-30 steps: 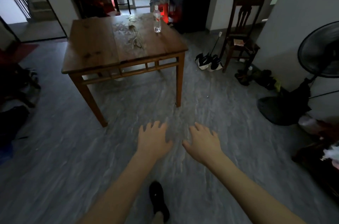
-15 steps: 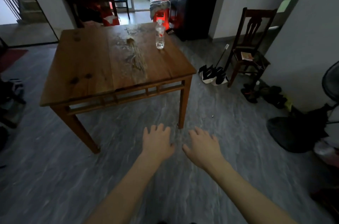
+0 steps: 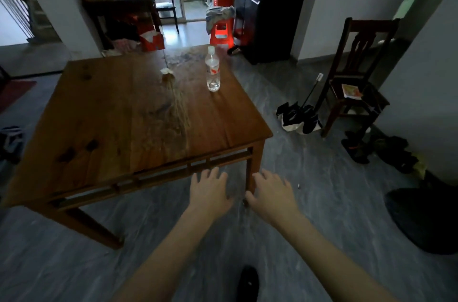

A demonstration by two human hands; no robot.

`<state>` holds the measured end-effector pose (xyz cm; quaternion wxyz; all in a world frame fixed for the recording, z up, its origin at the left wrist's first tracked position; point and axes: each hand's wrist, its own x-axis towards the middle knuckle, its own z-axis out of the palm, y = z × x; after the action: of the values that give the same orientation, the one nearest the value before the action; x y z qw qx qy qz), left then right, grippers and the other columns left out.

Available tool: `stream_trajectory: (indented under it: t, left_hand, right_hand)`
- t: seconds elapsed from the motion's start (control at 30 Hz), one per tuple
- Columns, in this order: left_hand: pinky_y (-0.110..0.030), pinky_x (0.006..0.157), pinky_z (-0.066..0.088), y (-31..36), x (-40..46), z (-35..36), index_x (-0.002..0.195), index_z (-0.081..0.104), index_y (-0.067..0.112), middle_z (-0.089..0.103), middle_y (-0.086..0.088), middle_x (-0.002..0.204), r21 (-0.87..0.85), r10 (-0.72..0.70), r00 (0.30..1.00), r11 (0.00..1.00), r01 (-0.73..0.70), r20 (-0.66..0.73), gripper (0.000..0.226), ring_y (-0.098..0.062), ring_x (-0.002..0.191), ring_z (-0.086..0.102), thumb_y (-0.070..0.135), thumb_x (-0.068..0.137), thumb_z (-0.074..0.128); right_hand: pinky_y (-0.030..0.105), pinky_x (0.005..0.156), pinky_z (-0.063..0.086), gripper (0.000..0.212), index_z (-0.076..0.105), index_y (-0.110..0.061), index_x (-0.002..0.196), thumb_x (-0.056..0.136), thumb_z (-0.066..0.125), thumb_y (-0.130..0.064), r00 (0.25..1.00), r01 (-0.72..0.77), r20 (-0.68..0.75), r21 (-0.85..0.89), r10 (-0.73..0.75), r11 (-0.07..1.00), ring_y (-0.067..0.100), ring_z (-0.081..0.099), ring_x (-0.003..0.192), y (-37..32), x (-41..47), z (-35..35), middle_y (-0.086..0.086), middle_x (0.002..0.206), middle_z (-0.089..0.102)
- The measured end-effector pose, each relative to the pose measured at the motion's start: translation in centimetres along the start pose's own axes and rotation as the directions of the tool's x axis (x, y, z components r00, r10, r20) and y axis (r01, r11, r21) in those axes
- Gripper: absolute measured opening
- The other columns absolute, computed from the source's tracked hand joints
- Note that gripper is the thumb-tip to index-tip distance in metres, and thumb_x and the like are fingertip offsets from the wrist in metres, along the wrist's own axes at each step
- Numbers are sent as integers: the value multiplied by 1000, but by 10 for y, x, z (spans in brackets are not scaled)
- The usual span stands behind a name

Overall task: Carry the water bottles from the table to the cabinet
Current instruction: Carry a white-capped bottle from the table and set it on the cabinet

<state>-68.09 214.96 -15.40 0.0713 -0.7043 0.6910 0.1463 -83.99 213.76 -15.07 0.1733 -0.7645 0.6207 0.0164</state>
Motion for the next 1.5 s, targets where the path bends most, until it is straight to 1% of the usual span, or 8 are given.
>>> stream_trajectory:
  t: [0.2, 0.37, 0.5, 0.77, 1.0, 1.23, 1.4, 1.5]
  left_hand:
    - [-52, 123, 18, 3, 94, -34, 152, 38, 26, 26, -4, 166, -28, -76, 997, 997, 76, 2, 63, -28, 152, 26, 53, 97, 53]
    - [-48, 119, 28, -9, 146, -49, 147, 43, 26, 35, -2, 161, -80, -132, 991, 988, 131, -10, 56, -26, 146, 36, 49, 97, 55]
    - [-46, 115, 32, -19, 196, -56, 141, 49, 25, 42, -2, 155, -135, -168, 986, 977, 166, -5, 50, -26, 142, 41, 46, 96, 54]
    - [-51, 123, 26, -65, 314, -80, 153, 37, 25, 30, -5, 165, -150, -157, 986, 975, 163, 51, 62, -28, 152, 28, 47, 98, 54]
    - [-51, 122, 26, -114, 414, -107, 154, 34, 25, 25, -6, 167, -181, -136, 987, 972, 149, 81, 64, -30, 153, 26, 47, 98, 55]
    - [-52, 124, 23, -136, 481, -114, 155, 34, 24, 21, -7, 168, -218, -108, 983, 966, 139, 146, 66, -30, 154, 23, 47, 98, 55]
    - [-50, 123, 24, -151, 516, -118, 154, 35, 25, 21, -5, 168, -233, -155, 977, 954, 187, 150, 64, -29, 153, 25, 47, 97, 55]
    - [-47, 121, 30, -159, 529, -114, 155, 34, 26, 24, -2, 167, -315, -212, 964, 915, 253, 160, 67, -26, 152, 29, 49, 96, 57]
  right_hand:
    - [45, 107, 36, 46, 52, -24, 131, 92, 47, -49, 997, 68, 46, -49, -66, 996, 22, 45, 131, 10, 110, -23, 0, 141, 49]
    - [46, 113, 32, 48, 50, -26, 136, 94, 49, -49, 988, 117, 108, -51, -111, 992, 21, 42, 135, 1, 175, -33, 0, 147, 46]
    - [45, 110, 34, 42, 55, -27, 128, 94, 45, -50, 982, 128, 148, -56, -119, 990, 21, 47, 130, -1, 225, -37, -1, 141, 52]
    - [48, 116, 27, 57, 41, -22, 146, 97, 42, -49, 976, 136, 181, -79, -120, 988, 23, 38, 139, -15, 347, -59, 4, 153, 41]
    - [46, 117, 31, 59, 38, -24, 149, 97, 45, -52, 987, 86, 146, -79, -73, 993, 20, 38, 140, -38, 455, -78, 1, 154, 40]
    - [44, 114, 35, 59, 39, -26, 147, 96, 46, -54, 989, -26, 148, -22, 29, 999, 16, 42, 136, -39, 519, -77, -3, 150, 43]
    - [42, 113, 36, 58, 39, -26, 147, 96, 47, -53, 988, -22, 152, -33, 27, 999, 17, 43, 136, -43, 564, -80, -3, 150, 43]
    - [42, 115, 34, 59, 37, -26, 148, 96, 47, -53, 985, 12, 175, -33, -6, 999, 16, 41, 137, -45, 585, -77, -4, 152, 41]
